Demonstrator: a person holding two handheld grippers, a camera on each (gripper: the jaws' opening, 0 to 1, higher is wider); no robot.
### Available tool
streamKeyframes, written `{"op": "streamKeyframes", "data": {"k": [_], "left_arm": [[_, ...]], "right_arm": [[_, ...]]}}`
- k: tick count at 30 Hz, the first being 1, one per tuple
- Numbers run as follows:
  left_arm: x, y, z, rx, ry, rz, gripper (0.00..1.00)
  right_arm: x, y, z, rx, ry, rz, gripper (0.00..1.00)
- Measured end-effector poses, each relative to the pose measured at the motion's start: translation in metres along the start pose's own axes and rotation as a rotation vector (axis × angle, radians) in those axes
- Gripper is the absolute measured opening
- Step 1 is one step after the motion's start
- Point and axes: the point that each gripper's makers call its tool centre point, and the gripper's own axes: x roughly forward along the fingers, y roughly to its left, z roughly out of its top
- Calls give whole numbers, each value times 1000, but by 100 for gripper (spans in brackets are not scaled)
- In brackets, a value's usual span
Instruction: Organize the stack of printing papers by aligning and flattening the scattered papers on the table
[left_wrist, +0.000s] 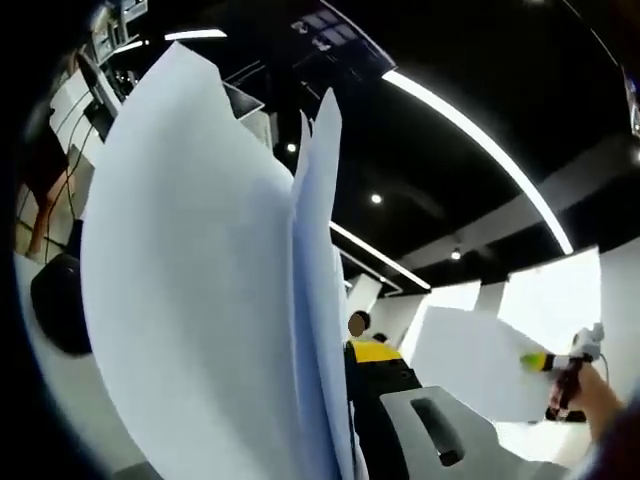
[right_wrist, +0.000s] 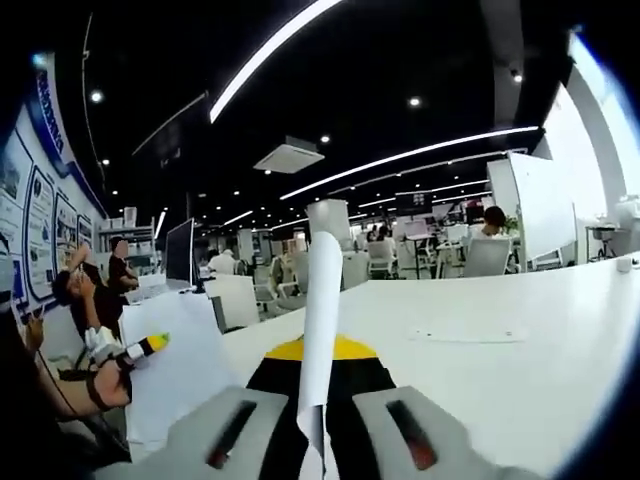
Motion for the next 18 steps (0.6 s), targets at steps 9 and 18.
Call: {"op": "streamKeyframes", "data": {"k": [9,18], "left_arm": [[-1,-1,1,1,-7,-6,7],[-1,0,0,-7,-3,-7,7]], "right_arm": [[-4,1,7,-11,-28,-3,0],[-9,-6,2,5,-26,-15,0]]}}
